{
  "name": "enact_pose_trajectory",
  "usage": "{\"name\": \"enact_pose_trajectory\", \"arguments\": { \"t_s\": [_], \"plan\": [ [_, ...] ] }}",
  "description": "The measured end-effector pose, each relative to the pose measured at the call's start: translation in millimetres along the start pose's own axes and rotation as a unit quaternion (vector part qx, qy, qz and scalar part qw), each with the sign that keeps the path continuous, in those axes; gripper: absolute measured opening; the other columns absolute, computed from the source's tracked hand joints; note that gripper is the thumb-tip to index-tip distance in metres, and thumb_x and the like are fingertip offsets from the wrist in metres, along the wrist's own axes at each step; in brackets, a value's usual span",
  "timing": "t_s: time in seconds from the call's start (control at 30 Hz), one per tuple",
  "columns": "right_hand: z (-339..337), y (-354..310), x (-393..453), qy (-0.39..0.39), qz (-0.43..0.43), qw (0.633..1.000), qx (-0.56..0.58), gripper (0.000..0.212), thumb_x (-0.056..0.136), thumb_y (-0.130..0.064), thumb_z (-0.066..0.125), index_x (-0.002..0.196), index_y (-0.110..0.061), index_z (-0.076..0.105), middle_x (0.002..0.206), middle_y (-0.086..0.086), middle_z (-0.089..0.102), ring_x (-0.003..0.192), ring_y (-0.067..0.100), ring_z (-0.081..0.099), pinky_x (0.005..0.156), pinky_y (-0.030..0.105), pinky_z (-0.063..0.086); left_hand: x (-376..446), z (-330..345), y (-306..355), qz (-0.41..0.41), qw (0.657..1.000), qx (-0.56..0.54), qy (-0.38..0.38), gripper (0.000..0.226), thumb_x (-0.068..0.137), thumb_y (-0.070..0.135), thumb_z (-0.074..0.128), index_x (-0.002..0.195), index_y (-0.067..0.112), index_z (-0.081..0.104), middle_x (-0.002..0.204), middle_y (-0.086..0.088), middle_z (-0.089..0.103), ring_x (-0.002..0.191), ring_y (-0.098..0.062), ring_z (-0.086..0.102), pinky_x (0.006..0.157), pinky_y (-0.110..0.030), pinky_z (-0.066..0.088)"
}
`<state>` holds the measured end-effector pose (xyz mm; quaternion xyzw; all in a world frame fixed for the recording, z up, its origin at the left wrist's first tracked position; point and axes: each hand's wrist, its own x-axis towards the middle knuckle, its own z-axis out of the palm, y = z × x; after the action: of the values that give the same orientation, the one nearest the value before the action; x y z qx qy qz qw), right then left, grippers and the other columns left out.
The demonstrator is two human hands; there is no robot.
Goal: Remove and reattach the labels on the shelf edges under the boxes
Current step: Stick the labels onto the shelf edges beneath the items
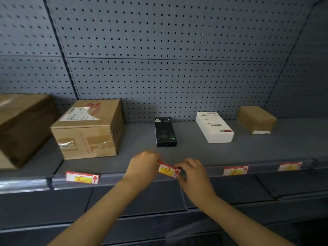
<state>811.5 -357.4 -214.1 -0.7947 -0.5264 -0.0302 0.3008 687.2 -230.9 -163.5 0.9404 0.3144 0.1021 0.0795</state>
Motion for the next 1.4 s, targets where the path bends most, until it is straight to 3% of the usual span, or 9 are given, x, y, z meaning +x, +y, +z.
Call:
{"name": "enact_pose_trajectory", "arguments": {
  "t_s": [0.27,0.5,0.77,0.87,0.97,1.17,1.4],
  "plan": [
    [-5,-1,9,-0.021,-0.047,0.998,-0.046,0.013,0.085,-0.017,0.067,0.098,-0.016,0.07,0.102,-0.001,0.054,0.095,0.012,0.05,0.077,0.021,0.046,-11,16,-1,0.017,0.998,-0.068,-0.001,0.023,0.09,0.008,0.048,0.096,0.019,0.067,0.101,-0.001,0.067,0.09,-0.022,0.063,0.079,-0.035,0.054],
    [-8,4,13,-0.06,-0.096,0.985,-0.132,0.016,0.092,-0.014,0.053,0.104,-0.018,0.063,0.107,0.0,0.057,0.097,0.018,0.05,0.08,0.025,0.037,-17,29,3,0.001,0.996,-0.088,0.01,0.024,0.094,0.01,0.046,0.103,0.02,0.066,0.106,0.0,0.068,0.094,-0.02,0.063,0.077,-0.032,0.053],
    [-2,7,13,-0.072,-0.11,0.985,-0.115,0.02,0.091,-0.013,0.054,0.108,-0.013,0.065,0.108,0.005,0.06,0.099,0.02,0.054,0.08,0.032,0.045,-27,46,2,-0.006,0.997,-0.061,0.046,0.038,0.091,0.001,0.05,0.117,0.024,0.065,0.113,0.001,0.057,0.106,-0.018,0.055,0.078,-0.028,0.051],
    [-2,11,12,-0.07,-0.124,0.984,-0.108,0.024,0.089,-0.009,0.057,0.111,-0.012,0.066,0.108,0.005,0.061,0.1,0.021,0.055,0.081,0.032,0.047,-34,49,1,-0.002,0.996,-0.066,0.054,0.047,0.088,-0.002,0.051,0.124,0.026,0.062,0.114,-0.001,0.055,0.101,-0.021,0.056,0.074,-0.028,0.049],
    [-4,15,7,-0.035,-0.112,0.991,-0.06,0.019,0.086,-0.004,0.063,0.102,-0.009,0.072,0.096,0.008,0.067,0.091,0.024,0.06,0.075,0.035,0.052,-41,50,-4,-0.025,0.994,-0.057,0.085,0.049,0.083,-0.006,0.054,0.121,0.022,0.063,0.113,-0.003,0.059,0.098,-0.023,0.059,0.078,-0.03,0.049],
    [-11,30,0,0.033,-0.009,0.998,0.053,0.011,0.083,-0.014,0.07,0.094,-0.016,0.07,0.091,-0.003,0.065,0.088,0.01,0.058,0.078,0.023,0.051,-44,46,-8,-0.032,0.993,-0.049,0.099,0.043,0.086,-0.001,0.054,0.12,0.023,0.062,0.115,-0.001,0.059,0.104,-0.021,0.057,0.087,-0.029,0.047],
    [-20,33,4,-0.022,-0.102,0.994,-0.016,0.016,0.086,-0.025,0.066,0.1,-0.02,0.073,0.089,-0.003,0.063,0.083,0.01,0.055,0.07,0.019,0.045,-43,47,-4,0.004,0.996,-0.053,0.07,0.042,0.093,0.008,0.048,0.13,0.028,0.055,0.121,0.003,0.055,0.11,-0.016,0.05,0.097,-0.025,0.043]
  ]
}}
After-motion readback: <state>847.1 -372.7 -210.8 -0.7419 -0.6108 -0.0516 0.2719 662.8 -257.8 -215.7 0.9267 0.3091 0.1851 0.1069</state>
